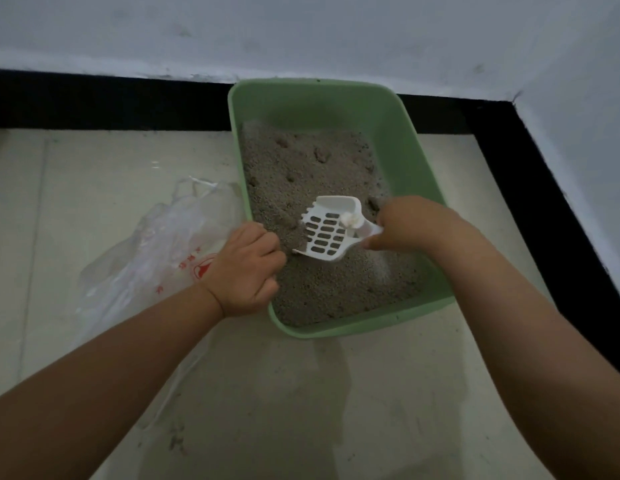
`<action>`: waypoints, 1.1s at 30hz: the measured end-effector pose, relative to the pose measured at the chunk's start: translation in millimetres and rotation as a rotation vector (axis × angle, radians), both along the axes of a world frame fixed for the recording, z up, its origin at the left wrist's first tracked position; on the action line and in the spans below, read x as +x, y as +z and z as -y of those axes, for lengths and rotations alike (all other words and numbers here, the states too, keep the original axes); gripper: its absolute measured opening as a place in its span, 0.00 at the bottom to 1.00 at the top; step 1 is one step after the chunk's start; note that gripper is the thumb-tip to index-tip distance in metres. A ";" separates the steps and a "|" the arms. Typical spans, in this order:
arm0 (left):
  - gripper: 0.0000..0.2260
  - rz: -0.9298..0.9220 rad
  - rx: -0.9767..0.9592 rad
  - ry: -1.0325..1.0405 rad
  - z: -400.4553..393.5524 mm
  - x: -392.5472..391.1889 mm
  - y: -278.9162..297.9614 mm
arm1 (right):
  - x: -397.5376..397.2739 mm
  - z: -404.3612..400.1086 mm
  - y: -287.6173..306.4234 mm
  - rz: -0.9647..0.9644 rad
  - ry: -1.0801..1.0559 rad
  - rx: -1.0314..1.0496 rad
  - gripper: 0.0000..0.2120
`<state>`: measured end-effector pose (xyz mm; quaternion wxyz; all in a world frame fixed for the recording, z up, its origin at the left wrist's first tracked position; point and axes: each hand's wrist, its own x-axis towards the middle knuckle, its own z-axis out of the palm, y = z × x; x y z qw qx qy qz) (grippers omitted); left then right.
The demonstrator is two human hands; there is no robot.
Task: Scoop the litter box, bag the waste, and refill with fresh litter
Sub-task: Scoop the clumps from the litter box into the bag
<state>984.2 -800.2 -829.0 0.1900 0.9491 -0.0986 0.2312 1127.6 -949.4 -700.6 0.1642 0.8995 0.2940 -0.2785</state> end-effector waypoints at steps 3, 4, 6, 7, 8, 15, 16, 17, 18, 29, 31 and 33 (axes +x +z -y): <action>0.12 0.023 0.009 -0.001 0.8 1.3 0.1 | -12.3 -11.6 -7.6 0.074 0.005 0.024 0.18; 0.12 0.026 0.013 -0.002 1.0 1.6 0.3 | -14.5 -15.0 -14.1 0.093 0.009 0.036 0.18; 0.12 0.026 0.017 0.000 1.4 1.9 0.6 | -13.3 -19.9 -26.7 0.101 0.008 0.057 0.18; 0.12 0.025 0.017 0.002 1.5 2.0 0.6 | -10.5 -21.1 -32.0 0.099 0.008 0.067 0.18; 0.12 0.022 0.013 0.000 1.7 2.2 0.5 | -8.2 -21.5 -36.2 0.092 0.015 0.076 0.18; 0.12 -0.012 -0.010 -0.015 1.8 1.9 0.4 | -7.3 -5.2 -78.0 -0.075 -0.137 0.321 0.17; 0.12 -0.014 -0.010 -0.013 2.0 1.4 0.1 | -10.4 -5.3 -84.7 -0.093 -0.189 0.396 0.15; 0.12 -0.013 -0.006 -0.008 2.2 1.1 0.0 | -13.3 -6.5 -90.7 -0.097 -0.223 0.461 0.14; 0.12 -0.014 0.001 -0.002 2.5 1.0 0.2 | -15.7 -8.0 -96.2 -0.099 -0.243 0.510 0.14; 0.11 -0.013 0.038 0.050 3.1 -2.7 2.6 | -5.0 10.5 -96.3 -0.024 -0.458 0.860 0.19; 0.11 -0.015 0.036 0.060 3.7 -4.3 3.4 | -7.3 14.5 -92.6 -0.025 -0.411 0.816 0.18; 0.11 -0.030 0.047 0.062 4.2 -4.1 6.0 | -11.1 19.2 -87.5 -0.039 -0.395 0.791 0.15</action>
